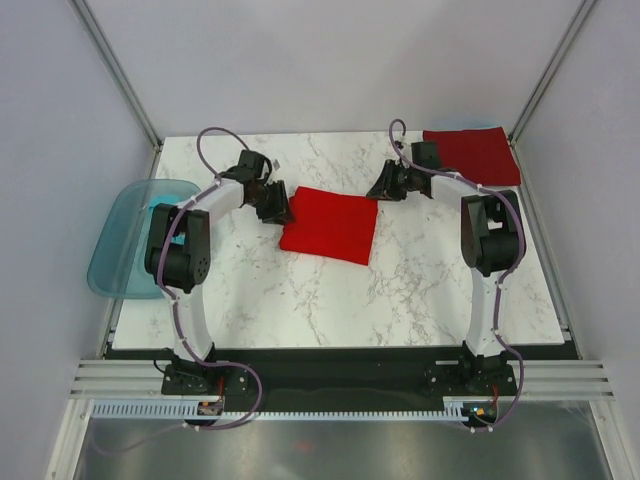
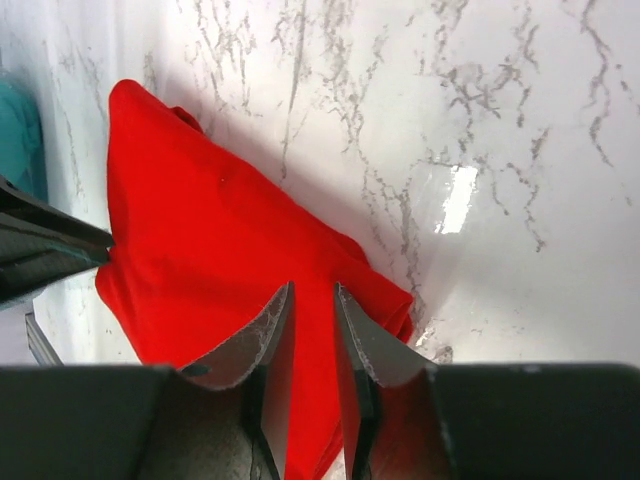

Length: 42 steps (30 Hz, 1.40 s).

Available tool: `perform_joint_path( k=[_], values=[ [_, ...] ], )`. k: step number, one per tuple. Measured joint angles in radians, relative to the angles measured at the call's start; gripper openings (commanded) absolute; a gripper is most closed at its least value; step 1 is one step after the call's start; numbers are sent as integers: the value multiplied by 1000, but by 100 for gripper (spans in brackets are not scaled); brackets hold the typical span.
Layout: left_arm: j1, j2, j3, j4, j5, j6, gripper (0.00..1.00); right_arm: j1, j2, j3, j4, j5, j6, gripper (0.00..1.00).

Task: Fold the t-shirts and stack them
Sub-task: Fold the tshirt, then neatly place the folded tshirt to the corner

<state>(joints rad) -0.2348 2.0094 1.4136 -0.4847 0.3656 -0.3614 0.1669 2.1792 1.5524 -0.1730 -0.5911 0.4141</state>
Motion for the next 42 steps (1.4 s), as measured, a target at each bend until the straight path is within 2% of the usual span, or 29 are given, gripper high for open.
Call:
perform_joint_path(
  k=[7, 13, 21, 30, 35, 40, 42],
  values=[
    [13, 18, 212, -5, 61, 0, 41, 13, -14, 0, 0, -16, 5, 29],
    [19, 174, 405, 24, 154, 5, 40, 15, -14, 0, 1, -18, 7, 29],
    [33, 386, 509, -8, 196, 13, 41, -9, 28, 7, 8, -13, 8, 29],
    [69, 435, 677, -4, 291, -14, 43, -51, 93, 75, -25, -16, 25, 30],
    [102, 386, 648, 1, 373, -49, 43, -56, 40, 56, -45, 0, 29, 33],
    [127, 135, 350, 10, 384, -52, 35, -37, -132, -52, -72, 28, 31, 34],
    [125, 35, 239, 8, 374, -51, 27, -21, -203, -89, -67, 37, 31, 34]
  ],
)
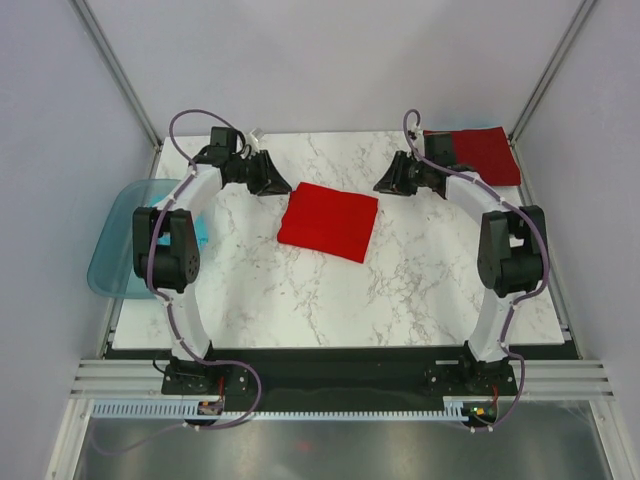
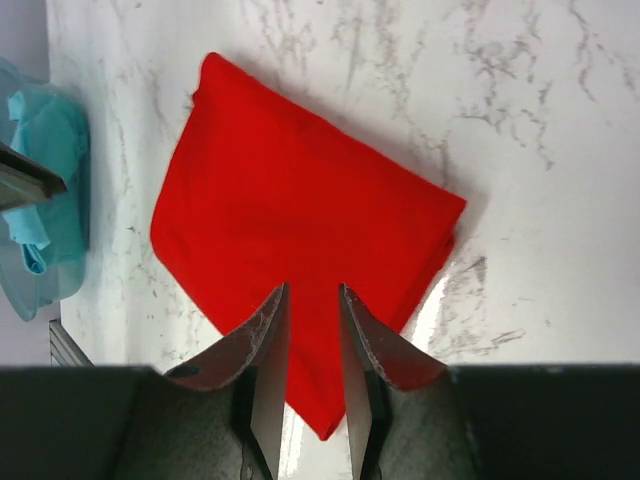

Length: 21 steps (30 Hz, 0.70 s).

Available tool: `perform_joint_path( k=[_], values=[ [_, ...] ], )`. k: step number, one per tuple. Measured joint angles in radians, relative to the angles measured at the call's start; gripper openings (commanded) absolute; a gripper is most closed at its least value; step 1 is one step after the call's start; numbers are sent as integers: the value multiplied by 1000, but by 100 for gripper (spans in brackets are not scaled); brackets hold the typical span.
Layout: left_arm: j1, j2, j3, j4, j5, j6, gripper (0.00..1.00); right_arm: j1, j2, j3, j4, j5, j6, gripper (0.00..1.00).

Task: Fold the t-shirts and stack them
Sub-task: Neatly place the folded tshirt to the corner

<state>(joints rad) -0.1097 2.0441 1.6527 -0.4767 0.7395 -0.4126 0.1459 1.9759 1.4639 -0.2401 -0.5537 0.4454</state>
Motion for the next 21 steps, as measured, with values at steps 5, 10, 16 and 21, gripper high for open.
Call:
perform_joint_path(
  k=[5, 10, 16, 21],
  values=[
    [-31, -161, -243, 8, -60, 14, 15, 29, -107, -84, 16, 15, 5, 45],
    [-46, -113, -347, 12, -162, 17, 10, 28, -118, -132, 15, 30, -6, 57],
    [-43, -34, -365, 25, -182, 13, 14, 27, -97, -145, 22, 44, -66, 71],
    [-45, -34, -361, 30, -189, 13, 15, 27, -12, -114, 23, 60, -118, 82]
  ],
)
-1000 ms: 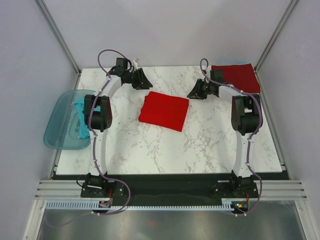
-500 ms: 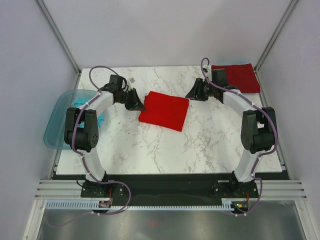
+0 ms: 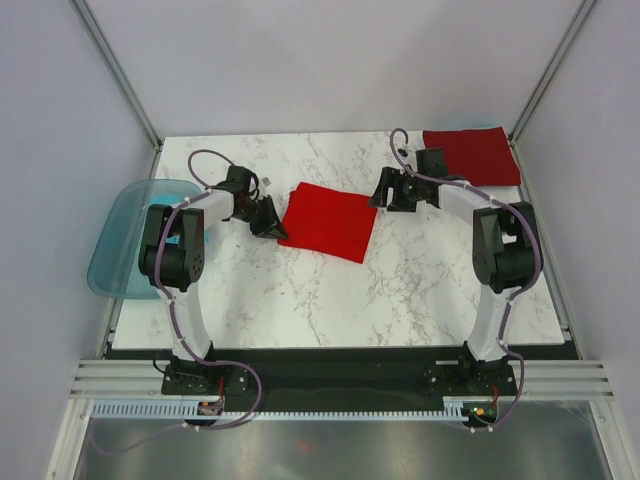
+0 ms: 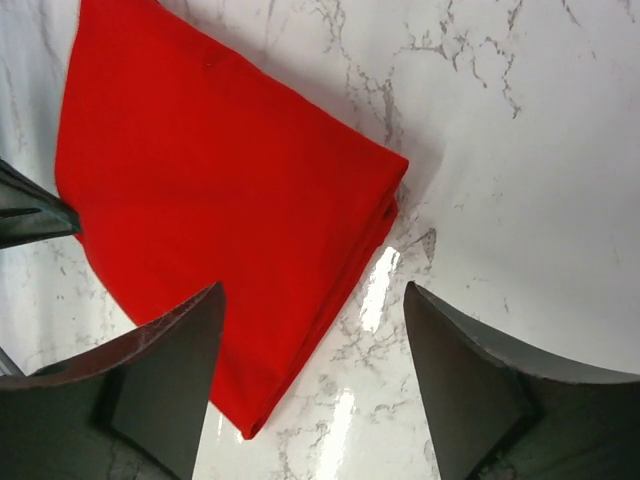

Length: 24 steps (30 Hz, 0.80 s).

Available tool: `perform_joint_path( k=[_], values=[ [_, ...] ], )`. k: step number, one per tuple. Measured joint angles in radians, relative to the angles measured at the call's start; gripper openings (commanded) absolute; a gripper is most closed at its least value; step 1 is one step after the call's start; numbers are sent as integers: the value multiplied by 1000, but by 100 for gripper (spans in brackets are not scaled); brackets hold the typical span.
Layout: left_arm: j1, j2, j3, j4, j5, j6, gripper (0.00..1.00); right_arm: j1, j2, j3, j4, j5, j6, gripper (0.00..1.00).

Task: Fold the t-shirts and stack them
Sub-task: Neatly place the folded tshirt to the corner

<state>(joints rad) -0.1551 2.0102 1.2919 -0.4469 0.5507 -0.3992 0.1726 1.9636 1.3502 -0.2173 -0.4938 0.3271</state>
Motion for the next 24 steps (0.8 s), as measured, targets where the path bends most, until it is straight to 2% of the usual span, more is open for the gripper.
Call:
perform_joint_path(
  k=[2, 10, 24],
  values=[
    [0, 1, 2, 0, -2, 0, 15, 0, 47, 27, 0, 2, -10, 86],
    [-2, 5, 7, 0, -1, 0, 16, 5, 182, 145, 18, -5, -43, 85],
    [-3, 5, 7, 1, 0, 0, 17, 52, 192, 154, 16, 6, -127, 78]
  ],
)
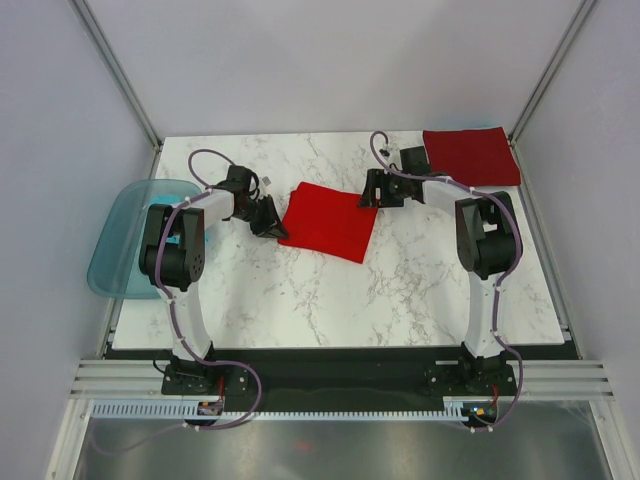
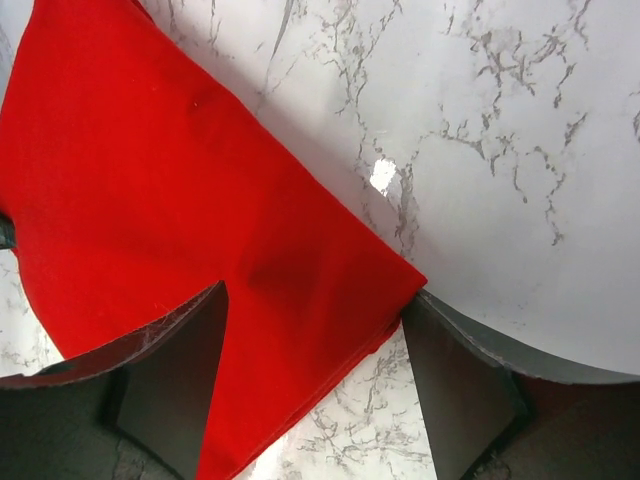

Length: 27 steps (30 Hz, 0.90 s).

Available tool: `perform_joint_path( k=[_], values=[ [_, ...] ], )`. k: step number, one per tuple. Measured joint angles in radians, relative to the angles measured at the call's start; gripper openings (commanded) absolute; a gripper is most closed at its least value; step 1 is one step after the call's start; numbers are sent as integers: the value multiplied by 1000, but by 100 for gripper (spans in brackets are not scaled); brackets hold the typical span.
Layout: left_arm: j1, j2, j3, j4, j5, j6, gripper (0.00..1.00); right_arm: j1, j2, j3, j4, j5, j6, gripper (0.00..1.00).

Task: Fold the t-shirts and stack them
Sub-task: Neatly place the folded tshirt to the corner

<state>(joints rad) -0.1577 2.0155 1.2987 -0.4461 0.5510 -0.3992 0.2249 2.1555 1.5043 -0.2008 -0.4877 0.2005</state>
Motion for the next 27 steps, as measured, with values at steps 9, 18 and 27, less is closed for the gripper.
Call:
perform_joint_path(
  k=[9, 18, 27],
  values=[
    [0, 2, 0, 1, 4, 0, 18, 3, 0, -2, -6, 13, -22, 70],
    [-1, 2, 0, 3, 5, 0, 18, 3, -5, -9, -31, 8, -36, 62],
    [-11, -7, -24, 37, 5, -4, 20, 5, -33, -55, -65, 55, -47, 4]
  ],
)
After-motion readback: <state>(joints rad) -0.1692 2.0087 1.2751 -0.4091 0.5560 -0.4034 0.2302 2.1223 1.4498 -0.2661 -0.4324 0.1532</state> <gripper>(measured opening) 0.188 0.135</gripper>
